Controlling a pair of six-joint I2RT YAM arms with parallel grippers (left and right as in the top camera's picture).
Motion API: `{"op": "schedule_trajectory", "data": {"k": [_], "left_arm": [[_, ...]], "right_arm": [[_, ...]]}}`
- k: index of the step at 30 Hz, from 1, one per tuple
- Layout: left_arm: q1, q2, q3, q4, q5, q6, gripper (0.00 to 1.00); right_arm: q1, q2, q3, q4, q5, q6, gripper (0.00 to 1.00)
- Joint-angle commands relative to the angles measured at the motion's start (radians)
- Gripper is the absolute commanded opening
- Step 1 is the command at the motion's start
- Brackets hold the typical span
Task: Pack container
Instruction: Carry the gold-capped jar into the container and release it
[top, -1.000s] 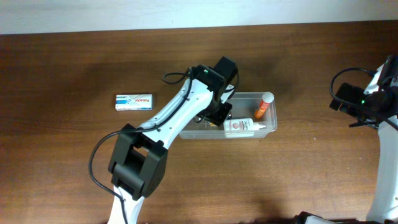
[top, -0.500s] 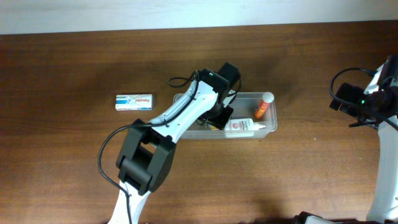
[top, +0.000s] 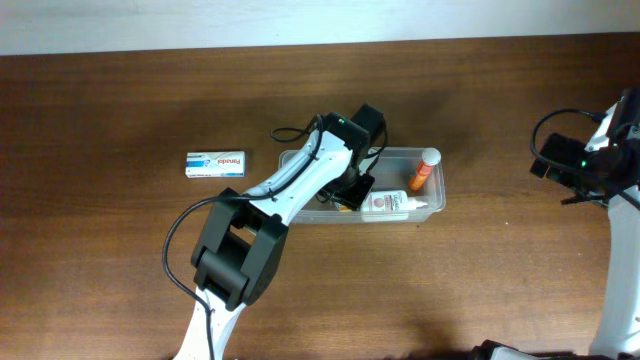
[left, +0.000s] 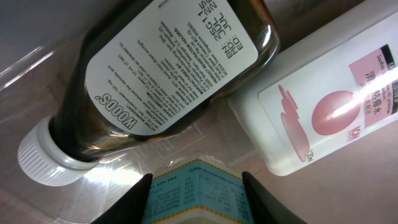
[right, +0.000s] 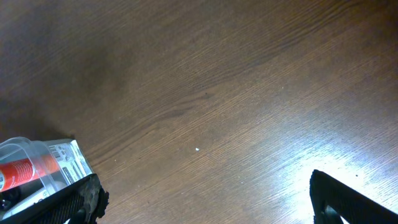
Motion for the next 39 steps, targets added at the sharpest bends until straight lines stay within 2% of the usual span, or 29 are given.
{"op": "schedule_trajectory", "data": {"k": [1,11,13,28,36,39], "left_arm": [[-0.006,0.011,0.013,-0.005,0.011,0.008,0.4],[-0.006,0.011,0.013,-0.005,0.027,0.009,0.41],[-0.007,0.011,0.013,-0.006,0.034,0.008,0.46],[-0.006,0.011,0.034,-0.025,0.032,0.009,0.47],[-0.005,0.01,0.207,-0.14,0.029,0.018,0.47],[0.004,0.01,0.315,-0.219,0.006,0.035,0.56]], "right_arm": [[-0.003,0.002,0.016,0.003,-0.002,0.005,0.98],[-0.003,0.002,0.016,0.003,-0.002,0.005,0.98],[-0.003,0.002,0.016,0.003,-0.002,0.005,0.98],[-0.003,0.002,0.016,0.003,-0.002,0.005,0.98],[-0.003,0.002,0.016,0.003,-0.002,0.005,0.98],[-0.003,0.002,0.016,0.003,-0.001,0.005,0.98]]}}
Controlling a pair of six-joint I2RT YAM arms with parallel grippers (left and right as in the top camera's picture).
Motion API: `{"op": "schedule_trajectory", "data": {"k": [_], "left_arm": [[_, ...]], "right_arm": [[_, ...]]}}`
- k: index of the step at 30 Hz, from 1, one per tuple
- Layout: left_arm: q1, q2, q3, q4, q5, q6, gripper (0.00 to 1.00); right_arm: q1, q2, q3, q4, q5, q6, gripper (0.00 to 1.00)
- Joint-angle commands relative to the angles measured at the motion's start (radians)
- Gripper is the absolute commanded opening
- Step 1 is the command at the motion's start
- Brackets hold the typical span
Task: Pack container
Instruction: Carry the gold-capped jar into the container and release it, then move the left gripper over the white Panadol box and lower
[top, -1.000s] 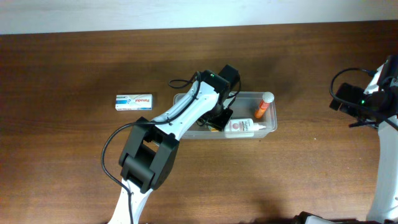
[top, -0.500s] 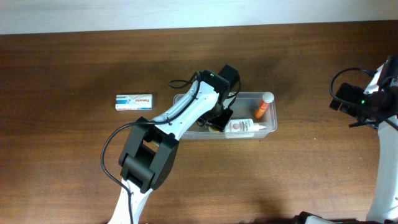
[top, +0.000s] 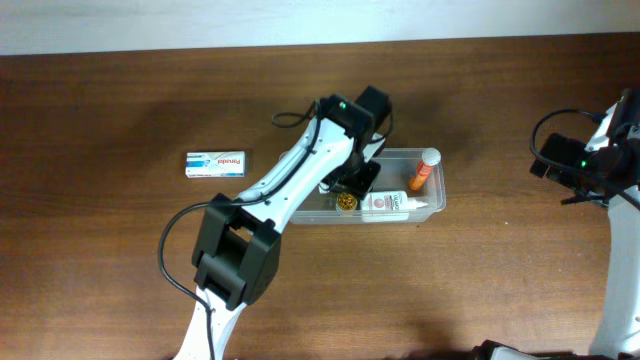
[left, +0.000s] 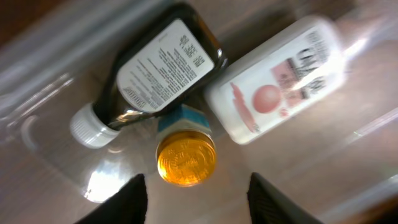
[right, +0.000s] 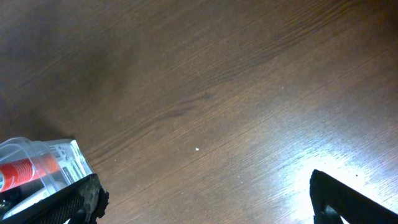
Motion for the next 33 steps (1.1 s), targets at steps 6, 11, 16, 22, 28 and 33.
{"op": "schedule_trajectory", "data": {"k": [6,11,16,22,28,33], "left_arm": [[0.061,0.008,0.282,-0.194,-0.148,0.031,0.62],[0.18,0.008,0.365,-0.263,-0.18,0.03,0.71],[0.359,0.008,0.366,-0.274,-0.09,-0.033,0.79],[0.519,0.008,0.366,-0.267,0.134,-0.224,0.99],[0.604,0.008,0.365,-0.289,0.269,-0.299,0.99],[0.619,0.008,0.349,-0.349,-0.032,-0.837,0.99]], "right_arm": [[-0.003,0.002,0.016,0.002,-0.002,0.005,0.98],[-0.003,0.002,0.016,0.002,-0.002,0.005,0.98],[-0.003,0.002,0.016,0.002,-0.002,0.005,0.99],[-0.003,0.002,0.016,0.002,-0.002,0.005,0.98],[-0.003,0.002,0.016,0.002,-0.002,0.005,0.98],[-0.003,0.002,0.016,0.002,-0.002,0.005,0.98]]}}
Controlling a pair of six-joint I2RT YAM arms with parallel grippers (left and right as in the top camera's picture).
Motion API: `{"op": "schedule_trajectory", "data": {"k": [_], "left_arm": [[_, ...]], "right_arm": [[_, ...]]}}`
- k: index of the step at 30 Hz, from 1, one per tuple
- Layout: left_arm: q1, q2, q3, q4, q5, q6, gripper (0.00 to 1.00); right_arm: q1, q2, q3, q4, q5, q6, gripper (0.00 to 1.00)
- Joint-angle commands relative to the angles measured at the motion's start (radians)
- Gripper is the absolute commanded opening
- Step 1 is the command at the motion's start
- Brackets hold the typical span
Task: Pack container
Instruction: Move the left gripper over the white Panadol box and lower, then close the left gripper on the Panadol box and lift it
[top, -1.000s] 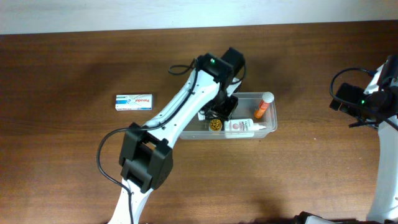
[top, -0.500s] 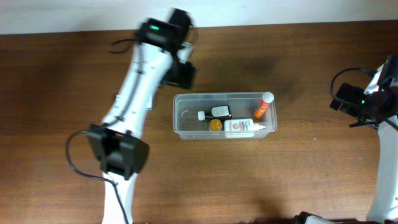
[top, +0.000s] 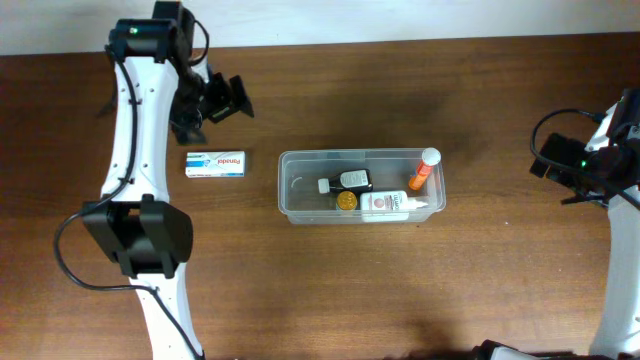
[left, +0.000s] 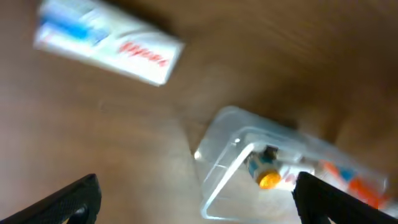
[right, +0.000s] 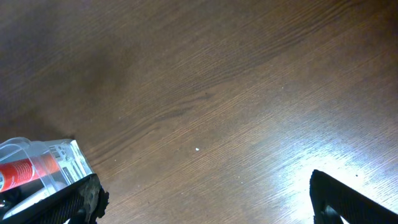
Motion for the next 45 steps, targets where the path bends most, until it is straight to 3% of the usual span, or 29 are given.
{"op": "schedule_trajectory", "data": {"k": [1,4,13,17,20,32,45], "left_arm": [[0.004,0.008,-0.006,-0.007,-0.183,-0.478,0.99],[-0.009,0.01,-0.028,-0.007,-0.169,-0.622,0.99],[-0.02,0.01,-0.027,0.024,-0.238,-0.644,0.99],[-0.02,0.019,-0.045,-0.007,-0.278,-0.927,0.99],[-0.02,0.019,-0.093,-0.006,-0.283,-1.047,0.99],[-0.006,0.023,-0.365,0.249,-0.304,-1.047,0.99],[0.005,0.091,-0.405,0.279,-0.312,-1.043,0.99]], "right_arm": [[-0.003,0.002,0.016,0.003,-0.002,0.005,0.98],[-0.003,0.002,0.016,0.003,-0.002,0.005,0.98],[-0.003,0.002,0.016,0.003,-0.002,0.005,0.98],[-0.003,0.002,0.016,0.003,-0.002,0.005,0.98],[-0.003,0.002,0.016,0.003,-0.002,0.005,0.98],[-0.003,0.002,0.016,0.003,-0.002,0.005,0.98],[-0.003,0.002,0.016,0.003,-0.002,0.005,0.98]]}}
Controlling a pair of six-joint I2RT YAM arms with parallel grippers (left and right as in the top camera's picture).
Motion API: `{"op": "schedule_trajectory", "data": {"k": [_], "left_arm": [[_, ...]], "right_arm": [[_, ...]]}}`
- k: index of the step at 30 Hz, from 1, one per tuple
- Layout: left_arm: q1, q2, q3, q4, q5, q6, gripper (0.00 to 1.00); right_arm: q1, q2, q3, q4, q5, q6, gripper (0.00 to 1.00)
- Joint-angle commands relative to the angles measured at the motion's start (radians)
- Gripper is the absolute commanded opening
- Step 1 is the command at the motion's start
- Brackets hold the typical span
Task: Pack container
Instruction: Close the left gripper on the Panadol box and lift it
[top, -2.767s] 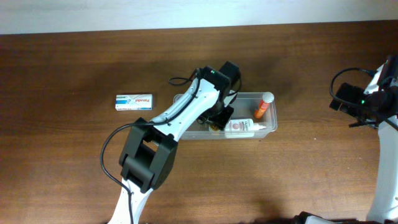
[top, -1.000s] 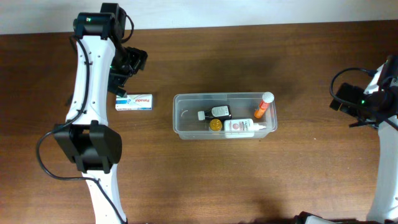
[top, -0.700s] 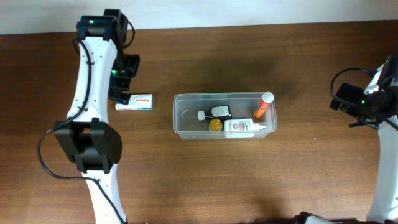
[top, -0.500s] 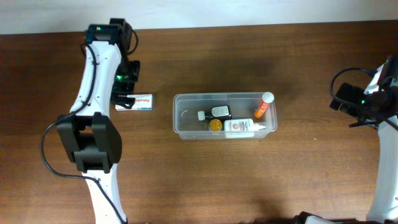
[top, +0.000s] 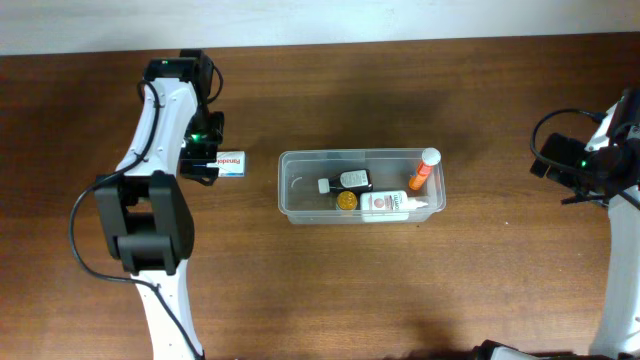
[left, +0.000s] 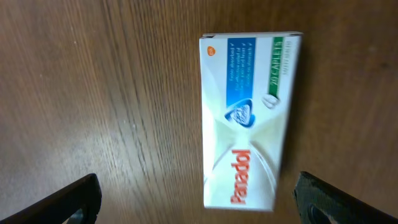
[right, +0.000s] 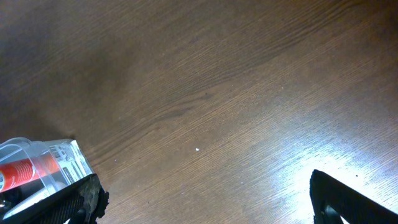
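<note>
A clear plastic container (top: 285, 190) sits mid-table holding a dark bottle (top: 352, 180), a yellow-lidded jar (top: 345, 201), a white bottle (top: 390, 205) and an orange tube (top: 424, 170). A white Panadol box (left: 249, 118) lies flat on the wood left of it, half covered in the overhead view (top: 233, 162). My left gripper (left: 196, 208) hangs open right above the box (top: 200, 158), its fingers wide apart on either side and apart from it. My right gripper (right: 205, 208) is open over bare wood at the far right (top: 556, 168).
The container's corner (right: 43, 165) with the orange tube shows at the left edge of the right wrist view. The wooden table (top: 480, 270) runs to a white wall at the back. Black cables loop by the right arm (top: 600, 150).
My left gripper was open over the back left of the table, beyond the Panadol box. Now it sits low, directly over the box, still open. The right arm has not moved.
My left gripper was inside the container, shut on a small jar. Then it was open just above, the yellow-lidded jar standing among the bottles. After that it was out over the back left, and now it is above the Panadol box.
</note>
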Motion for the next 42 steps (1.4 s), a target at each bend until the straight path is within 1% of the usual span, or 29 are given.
{"op": "schedule_trajectory", "data": {"k": [1,8,15,18,34,36,37,39,42], "left_arm": [[0.006,0.063,-0.009,0.002,-0.021,-0.012,1.0],[0.008,0.123,-0.009,0.033,-0.021,-0.009,0.99],[0.008,0.143,-0.009,0.055,-0.029,-0.007,0.99],[0.008,0.143,-0.009,0.088,-0.032,0.046,0.99],[0.008,0.143,-0.009,0.067,-0.05,0.047,0.99],[0.008,0.143,-0.009,0.058,-0.051,0.047,0.91],[0.008,0.143,-0.009,0.056,-0.053,0.047,0.84],[0.008,0.143,-0.009,0.053,-0.056,0.047,0.66],[0.008,0.143,-0.009,0.047,-0.056,0.048,0.45]], "right_arm": [[-0.003,0.002,0.015,0.003,-0.002,0.005,0.98],[-0.003,0.002,0.015,0.003,-0.002,0.005,0.98],[-0.003,0.002,0.015,0.003,-0.002,0.005,0.98],[-0.003,0.002,0.015,0.003,-0.002,0.005,0.98],[-0.003,0.002,0.015,0.003,-0.002,0.005,0.98],[-0.003,0.002,0.015,0.003,-0.002,0.005,0.98],[-0.003,0.002,0.015,0.003,-0.002,0.005,0.99],[-0.003,0.002,0.015,0.003,-0.002,0.005,0.98],[-0.003,0.002,0.015,0.003,-0.002,0.005,0.98]]}}
